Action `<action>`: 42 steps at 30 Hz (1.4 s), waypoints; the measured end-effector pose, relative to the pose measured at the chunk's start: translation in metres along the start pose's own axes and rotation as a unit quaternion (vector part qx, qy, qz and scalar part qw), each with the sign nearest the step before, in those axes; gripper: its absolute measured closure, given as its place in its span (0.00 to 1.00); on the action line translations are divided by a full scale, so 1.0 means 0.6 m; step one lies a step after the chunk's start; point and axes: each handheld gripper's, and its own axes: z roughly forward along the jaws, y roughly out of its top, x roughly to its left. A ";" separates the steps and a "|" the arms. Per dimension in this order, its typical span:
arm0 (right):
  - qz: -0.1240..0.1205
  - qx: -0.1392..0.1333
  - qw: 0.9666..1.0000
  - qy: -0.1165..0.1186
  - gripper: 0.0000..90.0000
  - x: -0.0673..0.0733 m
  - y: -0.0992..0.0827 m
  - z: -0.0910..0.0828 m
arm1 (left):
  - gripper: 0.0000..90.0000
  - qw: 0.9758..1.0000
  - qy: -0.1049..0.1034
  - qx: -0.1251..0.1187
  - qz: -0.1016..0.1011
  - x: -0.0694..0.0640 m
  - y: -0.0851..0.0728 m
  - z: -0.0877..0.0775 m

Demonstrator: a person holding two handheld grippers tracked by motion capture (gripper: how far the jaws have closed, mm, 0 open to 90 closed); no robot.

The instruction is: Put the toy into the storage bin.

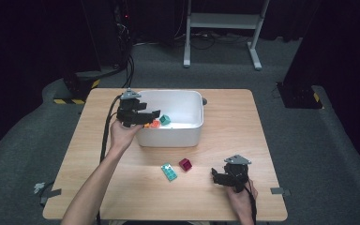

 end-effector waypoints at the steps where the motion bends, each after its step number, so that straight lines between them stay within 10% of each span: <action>1: 0.000 0.000 1.000 0.000 0.15 0.000 0.000 0.000 | 0.32 1.000 -0.002 0.001 0.002 -0.002 -0.001 -0.002; 42: 0.000 0.000 1.000 0.000 0.15 0.000 0.000 0.000 | 0.23 0.998 -0.050 0.033 0.030 -0.069 -0.122 -0.051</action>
